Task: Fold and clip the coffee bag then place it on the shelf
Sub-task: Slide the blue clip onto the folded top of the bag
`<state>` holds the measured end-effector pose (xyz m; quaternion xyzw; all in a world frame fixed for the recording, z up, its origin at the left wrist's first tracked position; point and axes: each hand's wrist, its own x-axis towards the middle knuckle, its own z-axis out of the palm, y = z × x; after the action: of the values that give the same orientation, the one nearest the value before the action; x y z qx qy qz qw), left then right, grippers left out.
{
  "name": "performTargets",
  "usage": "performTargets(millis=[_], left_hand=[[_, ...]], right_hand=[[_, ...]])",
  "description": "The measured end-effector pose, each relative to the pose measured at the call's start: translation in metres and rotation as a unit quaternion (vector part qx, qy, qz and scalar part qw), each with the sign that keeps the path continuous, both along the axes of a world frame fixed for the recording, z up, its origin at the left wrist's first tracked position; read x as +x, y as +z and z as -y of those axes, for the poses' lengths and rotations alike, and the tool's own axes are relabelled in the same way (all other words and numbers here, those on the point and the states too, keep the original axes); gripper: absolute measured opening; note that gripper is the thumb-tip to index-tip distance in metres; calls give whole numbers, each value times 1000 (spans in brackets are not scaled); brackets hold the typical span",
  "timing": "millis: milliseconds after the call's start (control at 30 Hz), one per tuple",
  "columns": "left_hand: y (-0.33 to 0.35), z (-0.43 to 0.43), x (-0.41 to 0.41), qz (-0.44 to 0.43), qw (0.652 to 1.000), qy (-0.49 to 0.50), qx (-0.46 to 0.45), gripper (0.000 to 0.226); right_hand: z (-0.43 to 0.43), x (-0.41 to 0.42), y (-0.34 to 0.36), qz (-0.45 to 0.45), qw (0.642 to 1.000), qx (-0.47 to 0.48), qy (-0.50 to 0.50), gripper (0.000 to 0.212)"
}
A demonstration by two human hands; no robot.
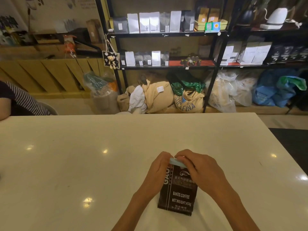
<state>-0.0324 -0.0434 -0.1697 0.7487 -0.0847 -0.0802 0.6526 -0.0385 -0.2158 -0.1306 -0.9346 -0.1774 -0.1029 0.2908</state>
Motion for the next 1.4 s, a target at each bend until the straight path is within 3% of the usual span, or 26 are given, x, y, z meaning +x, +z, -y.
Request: performTargets(millis=[67,233,367,500,600,700,833,933,1033,1100,1167,1300,1400], left_hand=[[1,2,3,19,999,28,15,44],[-1,2,6,34,997,67,19,38],[-5,-1,7,34,996,70,31,39],[-8,-5,10,28,998,53,31,40],[-10,-3,12,30,998,39,35,46],[-12,-1,15,15,999,48,14,52],[-17,-2,22,-39,998,52,-13,59],[-20,0,25,-49,997,38,-39,60],[-25,3,22,-28,996,42,-72,57],[-31,3,19,3,996,46,-81,38],[-36,4,13,17,994,55,-89,11],[-39,8,0,59,996,44,-56,46],[-42,2,-8,27,996,44,-67,57]], right_hand=[[-1,0,2,-32,999,11,16,34],[1,1,-7,100,993,-16,54,28],[2,3,-13,111,991,27,71,31],[5,3,-12,50,995,32,75,32],[12,-4,-10,-53,998,18,34,35],[28,-13,-12,-139,990,28,8,18],[40,-21,-10,-242,952,183,38,13],[38,-25,-9,-244,937,248,40,18],[42,-24,-14,-187,940,286,-4,16],[45,-21,-19,-118,912,383,-87,14],[36,-18,-30,-71,858,484,-158,13],[-17,-16,-62,-109,775,580,-227,9],[-32,-16,-69,-92,772,564,-276,18]])
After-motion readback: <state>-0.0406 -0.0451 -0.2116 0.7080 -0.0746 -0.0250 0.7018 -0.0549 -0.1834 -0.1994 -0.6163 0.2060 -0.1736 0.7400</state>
